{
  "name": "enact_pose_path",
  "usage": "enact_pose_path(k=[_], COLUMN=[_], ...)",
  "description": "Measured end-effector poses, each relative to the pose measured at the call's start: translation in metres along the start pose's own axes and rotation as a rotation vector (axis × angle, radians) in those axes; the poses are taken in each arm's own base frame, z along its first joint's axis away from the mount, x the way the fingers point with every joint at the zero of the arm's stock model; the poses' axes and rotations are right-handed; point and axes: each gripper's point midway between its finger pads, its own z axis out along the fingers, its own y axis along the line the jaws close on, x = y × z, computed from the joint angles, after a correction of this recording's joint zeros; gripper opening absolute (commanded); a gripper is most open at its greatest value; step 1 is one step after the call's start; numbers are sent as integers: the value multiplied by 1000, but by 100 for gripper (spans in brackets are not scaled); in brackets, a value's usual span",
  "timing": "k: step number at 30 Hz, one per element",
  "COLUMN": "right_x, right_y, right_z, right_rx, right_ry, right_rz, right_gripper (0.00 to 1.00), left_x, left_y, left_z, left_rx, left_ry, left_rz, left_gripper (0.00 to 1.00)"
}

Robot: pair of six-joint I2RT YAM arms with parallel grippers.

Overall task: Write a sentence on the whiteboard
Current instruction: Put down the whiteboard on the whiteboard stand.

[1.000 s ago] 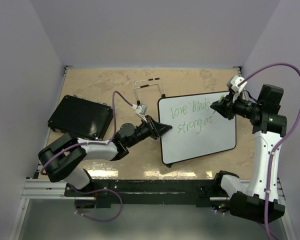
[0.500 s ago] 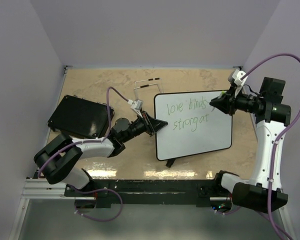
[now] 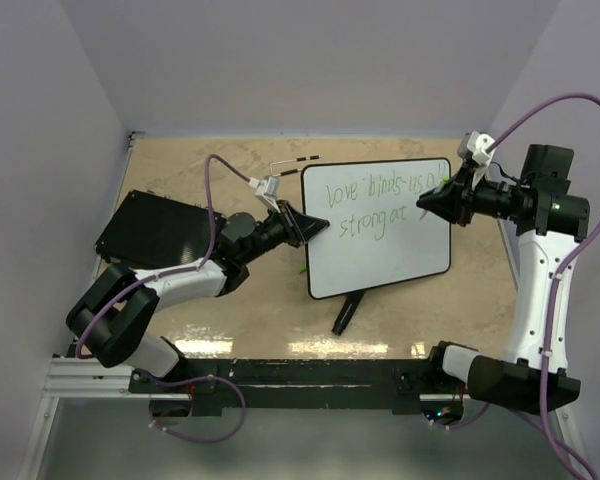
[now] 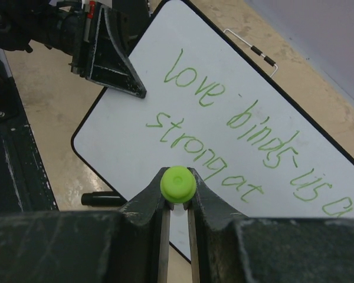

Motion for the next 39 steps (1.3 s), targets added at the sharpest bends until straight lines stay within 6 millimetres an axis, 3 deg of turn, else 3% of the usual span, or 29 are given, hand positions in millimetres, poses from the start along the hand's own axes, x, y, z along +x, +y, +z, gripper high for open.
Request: enact_pose_path(k=[5, 11, 16, 21, 25, 31, 35, 39], right_x=[-23, -30, -53, -60, -51, -14, 5, 18], right_y=[9, 15, 19, 26, 24, 14, 8, 2], right_z=[6, 9, 2, 0, 5, 19, 25, 30], right_rx=[-48, -67, -63, -80, -88, -107, -101, -97], right_ry=[-28, -37, -71, -95, -95, -60, -41, -31], right_rz=[-57, -35, -84, -99, -82, 13, 47, 62], right_gripper=[0, 0, 0, 0, 0, 0, 0, 0], left_x=[-19, -47, -94, -150, -201, -278, -293, -282], left_y=[-3, -11, -7, 16, 41, 63, 74, 84], left_z=[7, 13, 16, 2, -21, -45, -51, -42], left_rx=[-2, 23, 5, -66, -121, -28, 47, 106], left_ry=[-27, -57, -108, -196, -264, -327, -307, -220], left_rz=[16, 31, 76, 134, 177, 231, 253, 259], left_gripper=[0, 0, 0, 0, 0, 0, 0, 0])
